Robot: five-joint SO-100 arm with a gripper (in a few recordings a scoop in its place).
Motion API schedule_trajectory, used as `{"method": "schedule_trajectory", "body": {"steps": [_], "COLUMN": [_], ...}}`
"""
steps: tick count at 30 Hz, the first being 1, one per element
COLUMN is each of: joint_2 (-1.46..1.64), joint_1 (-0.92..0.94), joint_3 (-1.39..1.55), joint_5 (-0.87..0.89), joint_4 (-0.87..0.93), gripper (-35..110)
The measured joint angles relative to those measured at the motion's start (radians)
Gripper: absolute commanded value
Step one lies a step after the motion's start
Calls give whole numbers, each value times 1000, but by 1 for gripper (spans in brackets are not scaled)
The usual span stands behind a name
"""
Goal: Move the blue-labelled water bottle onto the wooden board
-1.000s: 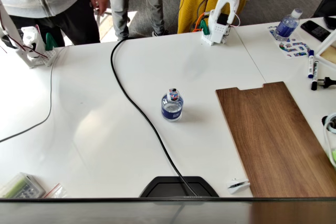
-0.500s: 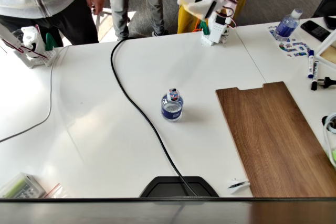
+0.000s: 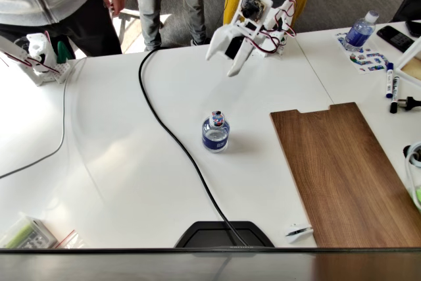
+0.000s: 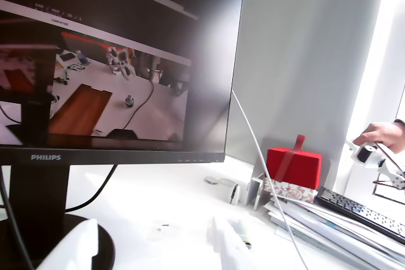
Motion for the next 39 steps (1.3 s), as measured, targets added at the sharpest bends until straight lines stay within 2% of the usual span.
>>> {"method": "schedule_trajectory", "body": {"steps": [10,22,39], "joint_2": [-160,-221,-339], "joint_1": [-48,20,38], "joint_3": [0,-2,-8], "joint_5": [-67,-87,-127], "joint_4": [-100,-106,-253], "gripper": [28,28,28]}}
